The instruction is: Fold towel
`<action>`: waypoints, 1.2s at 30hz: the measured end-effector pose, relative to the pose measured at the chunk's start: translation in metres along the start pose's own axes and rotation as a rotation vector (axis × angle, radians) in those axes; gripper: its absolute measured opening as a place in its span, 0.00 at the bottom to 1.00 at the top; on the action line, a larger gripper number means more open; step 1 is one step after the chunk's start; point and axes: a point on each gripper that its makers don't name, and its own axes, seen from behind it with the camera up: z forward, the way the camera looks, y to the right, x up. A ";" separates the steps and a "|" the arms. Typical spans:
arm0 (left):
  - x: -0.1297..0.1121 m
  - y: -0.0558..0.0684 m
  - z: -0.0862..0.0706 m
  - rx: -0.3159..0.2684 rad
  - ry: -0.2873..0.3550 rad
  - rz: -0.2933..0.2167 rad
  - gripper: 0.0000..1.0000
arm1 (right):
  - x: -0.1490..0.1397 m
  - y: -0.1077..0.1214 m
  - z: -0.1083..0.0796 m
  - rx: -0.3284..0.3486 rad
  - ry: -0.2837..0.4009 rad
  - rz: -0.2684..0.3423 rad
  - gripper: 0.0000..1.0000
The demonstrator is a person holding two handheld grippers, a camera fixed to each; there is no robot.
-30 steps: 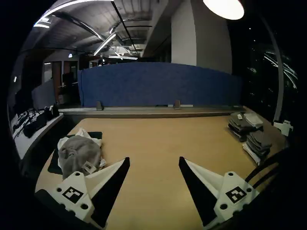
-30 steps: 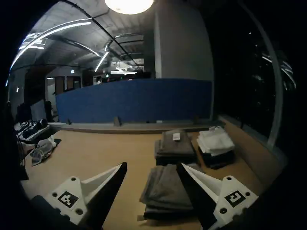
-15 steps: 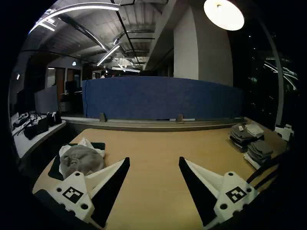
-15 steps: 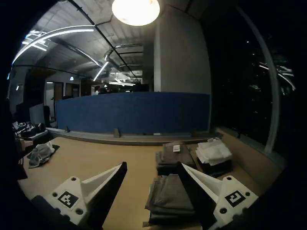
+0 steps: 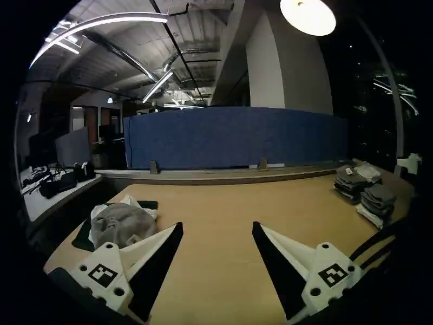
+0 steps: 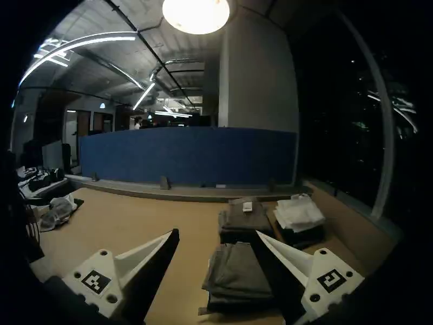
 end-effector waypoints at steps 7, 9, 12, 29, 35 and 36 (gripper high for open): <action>-0.009 -0.003 0.000 0.015 0.054 0.025 0.95 | -0.004 0.007 -0.003 -0.018 -0.026 0.006 1.00; -0.013 -0.004 0.000 0.021 0.064 0.038 0.95 | -0.004 0.008 -0.002 -0.024 -0.028 0.015 1.00; -0.020 -0.005 0.000 0.029 0.075 0.052 0.95 | -0.003 0.009 0.000 -0.030 -0.023 0.024 1.00; -0.042 -0.015 0.017 0.014 0.147 -0.014 0.95 | -0.016 -0.020 0.012 0.004 -0.014 -0.016 1.00; -0.039 -0.019 0.019 0.019 0.171 -0.027 0.95 | -0.012 -0.022 0.014 0.002 -0.002 -0.012 1.00; -0.038 -0.019 0.019 0.020 0.175 -0.027 0.95 | -0.011 -0.022 0.015 0.001 0.001 -0.010 1.00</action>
